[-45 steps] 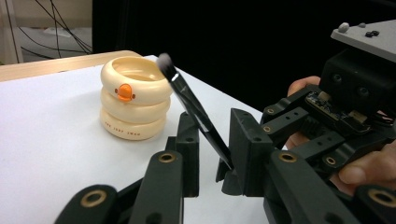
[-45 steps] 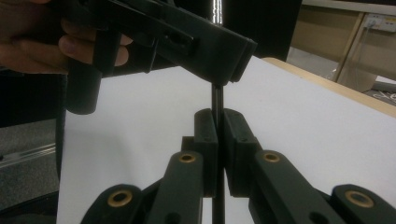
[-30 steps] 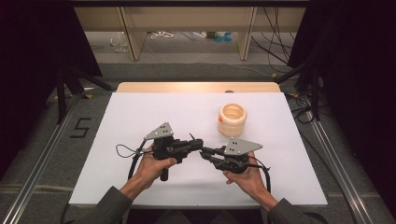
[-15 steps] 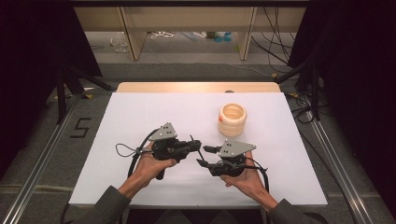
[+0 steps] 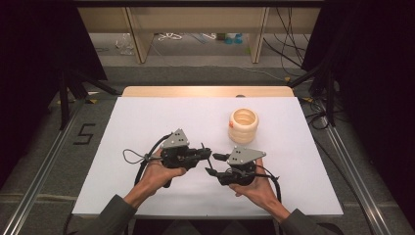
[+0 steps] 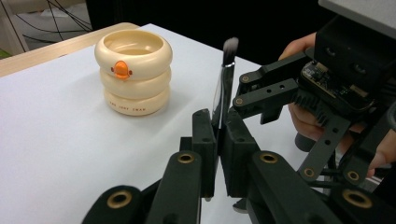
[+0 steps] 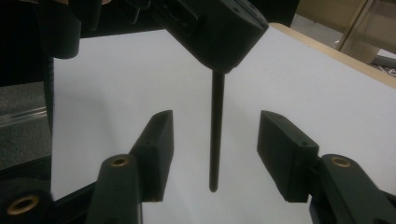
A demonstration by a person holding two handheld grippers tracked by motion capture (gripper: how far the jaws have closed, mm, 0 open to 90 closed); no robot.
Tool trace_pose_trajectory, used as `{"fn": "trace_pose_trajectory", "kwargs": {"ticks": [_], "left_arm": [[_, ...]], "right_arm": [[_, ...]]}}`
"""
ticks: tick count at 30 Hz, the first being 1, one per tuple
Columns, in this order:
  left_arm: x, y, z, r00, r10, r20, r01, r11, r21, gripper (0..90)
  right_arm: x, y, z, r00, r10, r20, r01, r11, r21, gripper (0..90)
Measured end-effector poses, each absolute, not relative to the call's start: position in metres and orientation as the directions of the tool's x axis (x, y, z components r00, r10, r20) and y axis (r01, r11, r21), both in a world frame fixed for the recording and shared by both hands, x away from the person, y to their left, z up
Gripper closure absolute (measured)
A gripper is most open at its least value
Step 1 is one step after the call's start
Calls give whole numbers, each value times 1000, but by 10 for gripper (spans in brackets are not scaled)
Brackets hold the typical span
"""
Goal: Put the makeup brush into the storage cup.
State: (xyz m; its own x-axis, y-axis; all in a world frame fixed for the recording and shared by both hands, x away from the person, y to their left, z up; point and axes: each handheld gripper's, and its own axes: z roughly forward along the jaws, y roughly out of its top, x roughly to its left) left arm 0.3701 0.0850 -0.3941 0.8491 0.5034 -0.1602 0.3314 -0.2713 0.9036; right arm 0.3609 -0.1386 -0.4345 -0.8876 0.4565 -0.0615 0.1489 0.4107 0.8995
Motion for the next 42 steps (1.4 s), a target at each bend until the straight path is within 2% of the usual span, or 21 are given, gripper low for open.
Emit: {"fn": "trace_pose_trajectory", "kwargs": {"ticks": [1, 5, 20, 27, 35, 39, 40, 42], "left_arm": [[370, 84, -394, 849, 502, -162, 335, -276, 901, 848], [369, 82, -395, 857, 495, -141, 321, -298, 899, 848], [367, 77, -395, 867, 482, -127, 314, -330, 890, 848], [367, 75, -396, 874, 471, -117, 307, -348, 886, 848], [367, 76, -395, 873, 467, -139, 316, -326, 891, 838], [367, 79, -391, 864, 473, -175, 341, -292, 894, 626], [366, 81, -390, 862, 476, -174, 339, -286, 896, 626], [364, 86, -386, 859, 476, -189, 342, -260, 903, 569]], "right_arm": [[361, -138, -435, -888, 455, -60, 148, 407, 901, 542], [361, -140, -434, -892, 449, -56, 147, 404, 903, 607], [362, -138, -434, -900, 434, -32, 156, 390, 907, 748], [362, -137, -434, -904, 426, -31, 151, 387, 910, 847], [363, -140, -434, -907, 420, 17, 184, 359, 915, 855], [364, -141, -434, -909, 415, 46, 202, 341, 918, 856], [364, -141, -434, -909, 415, 46, 202, 341, 918, 856], [366, -144, -434, -904, 424, 51, 209, 336, 918, 856]]}}
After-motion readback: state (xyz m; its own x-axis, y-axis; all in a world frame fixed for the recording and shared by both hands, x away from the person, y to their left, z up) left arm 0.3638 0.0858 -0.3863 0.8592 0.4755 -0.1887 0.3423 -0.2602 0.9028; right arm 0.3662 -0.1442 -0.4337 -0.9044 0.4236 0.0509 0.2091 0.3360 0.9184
